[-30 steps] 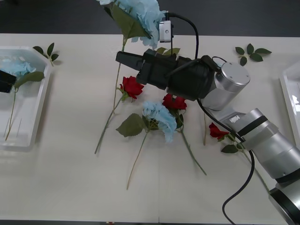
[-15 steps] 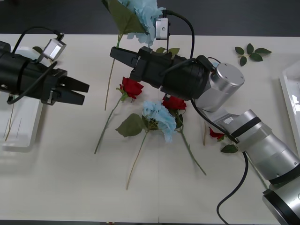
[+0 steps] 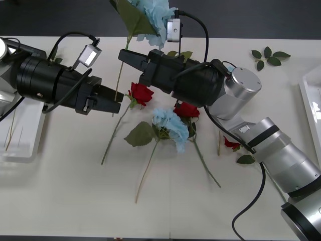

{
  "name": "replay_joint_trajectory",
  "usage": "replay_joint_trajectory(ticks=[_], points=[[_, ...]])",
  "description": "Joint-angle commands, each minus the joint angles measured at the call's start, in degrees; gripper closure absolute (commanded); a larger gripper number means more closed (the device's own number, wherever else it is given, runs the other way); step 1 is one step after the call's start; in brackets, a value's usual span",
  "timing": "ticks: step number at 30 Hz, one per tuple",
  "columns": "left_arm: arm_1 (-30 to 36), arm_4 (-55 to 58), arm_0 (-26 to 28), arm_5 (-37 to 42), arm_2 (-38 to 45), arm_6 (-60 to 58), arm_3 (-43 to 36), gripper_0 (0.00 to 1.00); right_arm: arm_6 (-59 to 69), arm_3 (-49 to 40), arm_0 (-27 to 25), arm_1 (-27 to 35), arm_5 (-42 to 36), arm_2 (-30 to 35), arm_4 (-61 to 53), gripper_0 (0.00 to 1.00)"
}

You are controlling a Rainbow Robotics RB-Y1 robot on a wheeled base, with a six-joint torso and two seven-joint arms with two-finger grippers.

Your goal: Put the red flowers into the right box and the blue flowers into the left box

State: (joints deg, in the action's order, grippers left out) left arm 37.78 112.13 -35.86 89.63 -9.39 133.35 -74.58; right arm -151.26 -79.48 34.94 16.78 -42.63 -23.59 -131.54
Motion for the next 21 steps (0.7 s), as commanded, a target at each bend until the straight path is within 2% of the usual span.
replay_joint_trajectory(ticks=[1, 2, 3, 18, 19, 21], points=[[-0.4, 0.3, -1.6, -0.3, 1.0, -1.5, -1.4, 0.90, -2.0, -1.2, 2.4, -1.2, -0.2, -0.8, -0.4, 1.00], [-0.5, 0.4, -1.6, -0.3, 1.0, -1.5, -1.4, 0.97, -2.0, -1.2, 2.4, -1.2, -0.2, -0.8, -0.5, 1.00], [-0.6, 0.4, -1.7, -0.3, 0.8, -1.6, -1.4, 1.00, -2.0, -1.2, 2.4, -1.1, -0.2, -0.7, -0.4, 1.00], [-0.8, 0.7, -1.9, -0.4, 0.4, -2.8, -1.4, 1.00, -2.1, -1.2, 2.4, -1.1, -0.3, -0.8, -1.0, 1.00], [-0.8, 0.7, -2.0, -0.6, 0.4, -2.9, -1.4, 1.00, -2.2, -1.2, 2.4, -1.1, -0.4, -0.8, -1.1, 0.98], [-0.8, 0.7, -2.1, -0.6, 0.4, -3.2, -1.4, 1.00, -1.9, -1.2, 2.4, -1.0, -0.4, -0.8, -1.1, 0.72]])
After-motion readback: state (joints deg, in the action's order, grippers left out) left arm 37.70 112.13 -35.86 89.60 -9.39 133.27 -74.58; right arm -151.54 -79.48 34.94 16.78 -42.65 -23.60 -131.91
